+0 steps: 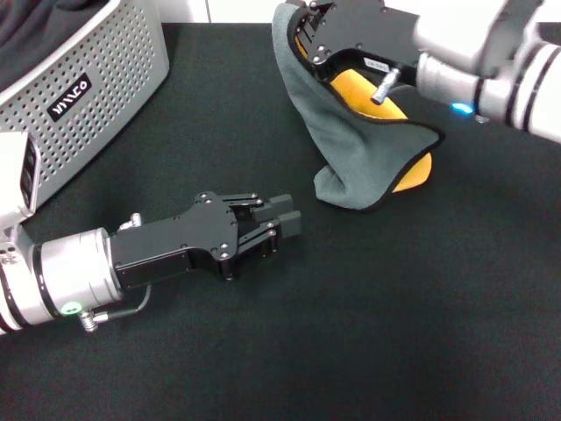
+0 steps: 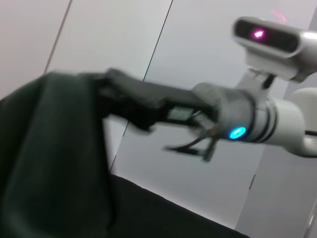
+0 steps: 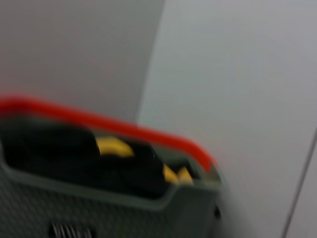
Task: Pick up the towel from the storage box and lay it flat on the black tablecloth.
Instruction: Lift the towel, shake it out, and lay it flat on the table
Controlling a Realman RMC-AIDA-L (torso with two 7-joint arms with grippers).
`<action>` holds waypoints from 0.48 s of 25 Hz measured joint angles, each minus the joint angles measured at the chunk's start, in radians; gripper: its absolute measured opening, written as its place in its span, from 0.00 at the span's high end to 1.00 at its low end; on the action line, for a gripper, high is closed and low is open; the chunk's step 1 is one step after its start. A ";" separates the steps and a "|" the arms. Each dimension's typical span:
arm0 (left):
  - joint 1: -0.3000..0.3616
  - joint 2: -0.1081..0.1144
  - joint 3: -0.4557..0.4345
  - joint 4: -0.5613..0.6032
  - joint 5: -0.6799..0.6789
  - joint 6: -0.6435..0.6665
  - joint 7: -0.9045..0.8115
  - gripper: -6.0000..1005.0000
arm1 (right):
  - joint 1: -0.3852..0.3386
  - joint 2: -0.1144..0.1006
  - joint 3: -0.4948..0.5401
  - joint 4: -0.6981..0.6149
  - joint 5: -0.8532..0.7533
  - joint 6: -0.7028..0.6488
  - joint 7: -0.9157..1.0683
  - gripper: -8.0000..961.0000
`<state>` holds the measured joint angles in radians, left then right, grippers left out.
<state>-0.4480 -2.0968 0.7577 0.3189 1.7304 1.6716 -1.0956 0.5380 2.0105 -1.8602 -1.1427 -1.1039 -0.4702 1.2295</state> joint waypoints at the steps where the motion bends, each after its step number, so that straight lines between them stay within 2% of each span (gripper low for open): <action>1: -0.001 0.000 0.000 0.000 0.000 -0.003 0.000 0.75 | -0.015 0.001 0.025 -0.014 0.003 -0.045 0.008 0.95; 4: -0.007 0.000 0.000 0.000 0.000 -0.006 0.001 0.75 | -0.076 0.004 0.132 -0.056 0.011 -0.221 0.049 0.95; 7: -0.010 0.000 0.000 0.000 0.000 -0.007 0.001 0.75 | -0.103 0.007 0.241 -0.054 0.058 -0.388 0.066 0.95; 12: -0.012 0.000 -0.005 0.000 0.000 -0.007 0.002 0.75 | -0.084 0.003 0.450 0.081 0.188 -0.714 0.088 0.94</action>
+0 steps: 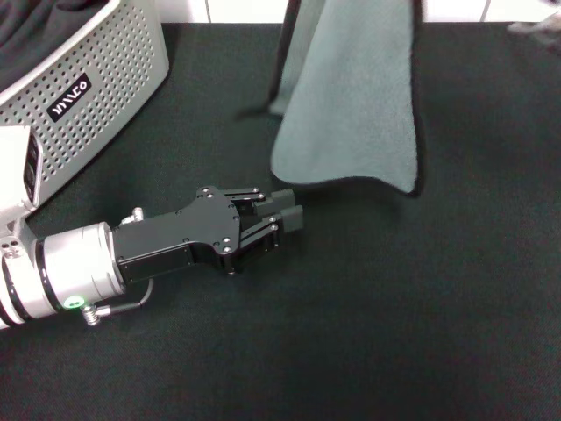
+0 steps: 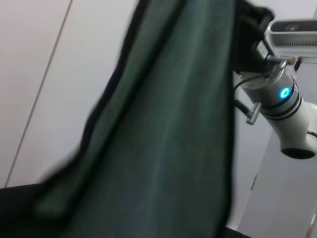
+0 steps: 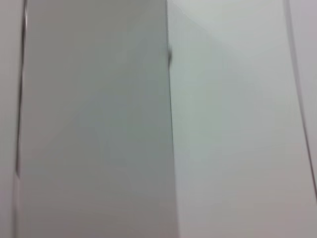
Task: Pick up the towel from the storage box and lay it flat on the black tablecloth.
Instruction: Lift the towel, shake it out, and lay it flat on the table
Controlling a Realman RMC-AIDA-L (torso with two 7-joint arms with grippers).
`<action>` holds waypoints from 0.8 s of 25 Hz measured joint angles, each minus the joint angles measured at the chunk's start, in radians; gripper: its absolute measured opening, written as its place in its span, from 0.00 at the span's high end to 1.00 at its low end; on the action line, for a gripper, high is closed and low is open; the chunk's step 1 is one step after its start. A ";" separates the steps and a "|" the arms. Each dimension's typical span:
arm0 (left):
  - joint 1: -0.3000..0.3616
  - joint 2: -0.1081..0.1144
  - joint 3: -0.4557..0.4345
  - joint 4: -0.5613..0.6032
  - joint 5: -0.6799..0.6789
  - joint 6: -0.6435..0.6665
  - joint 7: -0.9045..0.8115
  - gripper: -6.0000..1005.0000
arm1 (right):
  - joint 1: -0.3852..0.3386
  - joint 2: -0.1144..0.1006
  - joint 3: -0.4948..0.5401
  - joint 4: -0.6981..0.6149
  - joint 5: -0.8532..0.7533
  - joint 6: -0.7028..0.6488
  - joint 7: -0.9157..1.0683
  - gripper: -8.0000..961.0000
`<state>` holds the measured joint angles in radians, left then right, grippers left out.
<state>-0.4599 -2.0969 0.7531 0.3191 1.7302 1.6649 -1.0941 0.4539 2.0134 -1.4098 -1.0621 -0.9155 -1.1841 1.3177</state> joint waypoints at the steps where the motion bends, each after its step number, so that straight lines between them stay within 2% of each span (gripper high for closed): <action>1: 0.000 0.000 0.000 0.000 -0.002 0.000 0.000 0.75 | 0.012 -0.001 0.043 0.037 0.009 -0.064 0.016 0.94; 3: 0.002 0.000 0.000 0.000 -0.011 0.002 0.000 0.75 | 0.034 -0.002 0.113 0.098 0.013 -0.153 0.047 0.94; 5: 0.005 0.000 0.001 0.000 -0.019 0.006 0.000 0.75 | 0.047 -0.002 0.144 0.139 0.013 -0.179 0.058 0.94; 16: -0.044 -0.001 0.037 -0.081 -0.014 0.008 -0.004 0.75 | 0.117 0.010 0.139 0.231 0.011 -0.161 -0.005 0.94; 20: -0.077 -0.005 0.046 -0.165 -0.021 0.012 -0.002 0.75 | 0.140 0.014 0.139 0.244 0.044 -0.160 -0.071 0.94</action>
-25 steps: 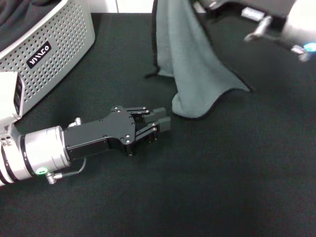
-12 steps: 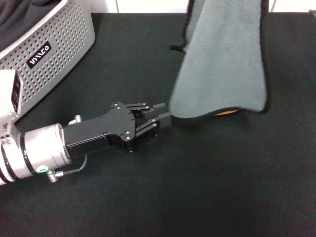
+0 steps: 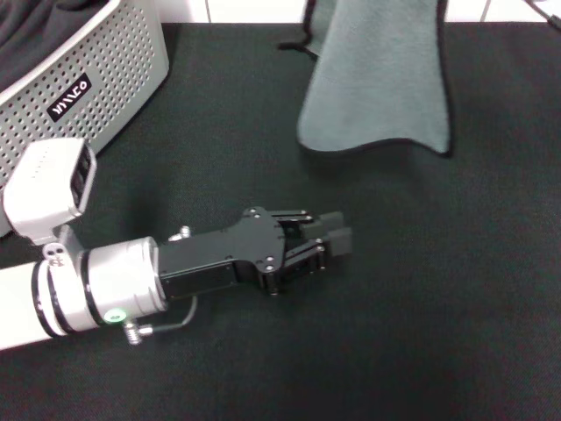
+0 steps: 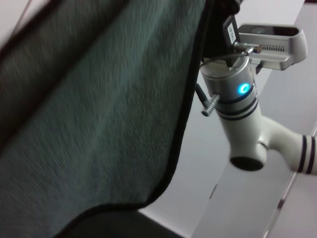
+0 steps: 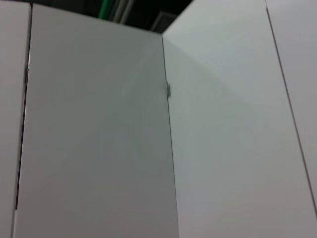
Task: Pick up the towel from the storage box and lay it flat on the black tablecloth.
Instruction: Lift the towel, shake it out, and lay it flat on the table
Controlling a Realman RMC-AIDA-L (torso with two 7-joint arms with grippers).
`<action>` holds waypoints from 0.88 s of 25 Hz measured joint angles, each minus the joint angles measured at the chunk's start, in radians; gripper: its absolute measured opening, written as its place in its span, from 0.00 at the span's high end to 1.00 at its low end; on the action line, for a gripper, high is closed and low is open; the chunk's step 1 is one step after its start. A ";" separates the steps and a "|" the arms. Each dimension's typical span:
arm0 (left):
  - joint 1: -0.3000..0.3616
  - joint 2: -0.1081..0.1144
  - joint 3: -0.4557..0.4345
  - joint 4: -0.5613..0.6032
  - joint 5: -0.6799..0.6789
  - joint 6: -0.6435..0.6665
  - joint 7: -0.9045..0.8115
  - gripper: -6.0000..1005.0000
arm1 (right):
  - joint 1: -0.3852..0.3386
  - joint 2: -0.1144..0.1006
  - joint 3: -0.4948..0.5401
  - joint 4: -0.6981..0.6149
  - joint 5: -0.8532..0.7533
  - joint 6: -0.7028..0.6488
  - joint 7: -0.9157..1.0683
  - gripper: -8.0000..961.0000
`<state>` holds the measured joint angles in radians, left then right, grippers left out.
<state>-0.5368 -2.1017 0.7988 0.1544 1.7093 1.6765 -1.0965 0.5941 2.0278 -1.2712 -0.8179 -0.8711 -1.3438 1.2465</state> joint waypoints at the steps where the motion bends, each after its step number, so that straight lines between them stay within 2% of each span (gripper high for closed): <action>1: -0.008 -0.001 -0.002 -0.022 -0.004 0.000 0.002 0.75 | 0.006 0.000 -0.002 0.010 0.015 -0.002 -0.017 0.94; 9: -0.069 -0.004 -0.005 -0.139 -0.088 0.013 -0.070 0.74 | 0.113 0.000 -0.042 0.216 0.188 -0.141 -0.227 0.93; 12: -0.079 -0.005 -0.006 -0.163 -0.115 0.023 -0.092 0.70 | 0.138 0.000 -0.070 0.273 0.233 -0.199 -0.286 0.93; 22: -0.108 -0.006 -0.010 -0.278 -0.204 0.019 -0.052 0.53 | 0.168 0.000 -0.234 0.274 0.411 -0.222 -0.411 0.93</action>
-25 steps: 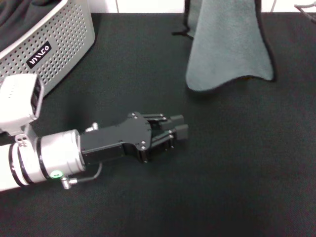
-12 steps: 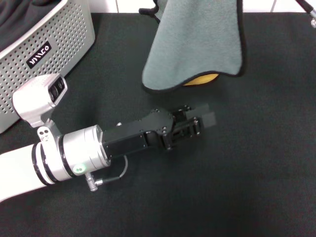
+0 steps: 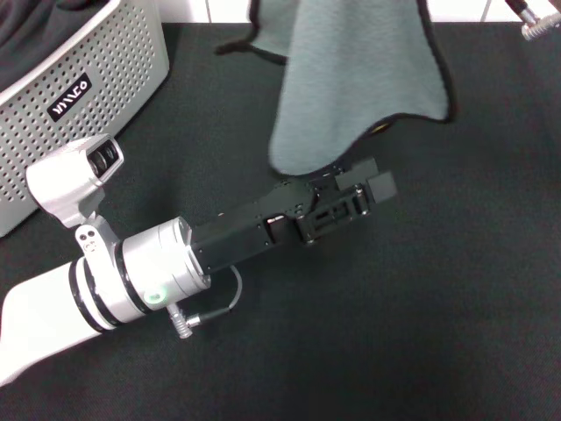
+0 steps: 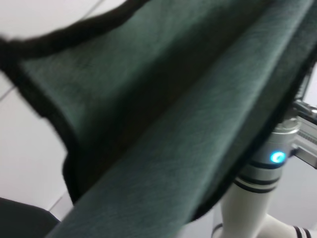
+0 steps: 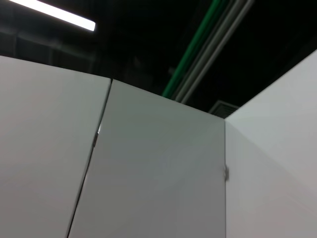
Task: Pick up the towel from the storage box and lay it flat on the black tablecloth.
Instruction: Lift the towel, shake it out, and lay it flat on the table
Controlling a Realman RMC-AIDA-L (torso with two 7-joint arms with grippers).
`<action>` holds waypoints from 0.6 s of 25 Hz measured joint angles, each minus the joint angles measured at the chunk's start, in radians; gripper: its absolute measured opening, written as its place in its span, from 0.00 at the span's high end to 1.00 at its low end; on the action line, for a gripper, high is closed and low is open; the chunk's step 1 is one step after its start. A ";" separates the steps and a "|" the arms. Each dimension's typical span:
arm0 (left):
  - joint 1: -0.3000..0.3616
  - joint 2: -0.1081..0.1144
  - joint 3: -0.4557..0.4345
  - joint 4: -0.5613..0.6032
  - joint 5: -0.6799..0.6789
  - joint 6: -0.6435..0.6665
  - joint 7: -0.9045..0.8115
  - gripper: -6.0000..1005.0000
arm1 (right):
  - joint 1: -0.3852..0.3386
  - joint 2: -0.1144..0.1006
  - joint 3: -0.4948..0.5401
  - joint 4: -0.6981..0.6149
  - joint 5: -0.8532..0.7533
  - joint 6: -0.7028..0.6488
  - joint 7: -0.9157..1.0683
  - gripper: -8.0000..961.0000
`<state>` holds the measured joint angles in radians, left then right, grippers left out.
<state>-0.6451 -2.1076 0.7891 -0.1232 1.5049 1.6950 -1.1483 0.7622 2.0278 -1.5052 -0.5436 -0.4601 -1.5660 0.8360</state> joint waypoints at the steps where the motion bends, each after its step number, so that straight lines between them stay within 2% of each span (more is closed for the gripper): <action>1: 0.000 0.000 -0.001 -0.008 -0.006 -0.001 0.000 0.52 | 0.005 0.000 -0.002 0.000 0.007 -0.003 -0.004 0.93; 3: -0.001 0.000 -0.012 -0.026 -0.013 -0.004 0.002 0.48 | 0.016 0.000 -0.003 0.004 0.022 -0.018 -0.015 0.93; 9: -0.004 0.000 -0.028 -0.059 -0.012 -0.011 0.002 0.48 | 0.024 0.000 -0.101 0.009 0.137 -0.067 -0.108 0.93; 15: -0.038 0.000 -0.065 -0.109 0.011 -0.014 0.030 0.48 | 0.031 0.000 -0.151 0.013 0.169 -0.060 -0.135 0.93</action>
<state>-0.6834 -2.1076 0.7239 -0.2318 1.5162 1.6809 -1.1178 0.7934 2.0278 -1.6558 -0.5302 -0.2910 -1.6261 0.7011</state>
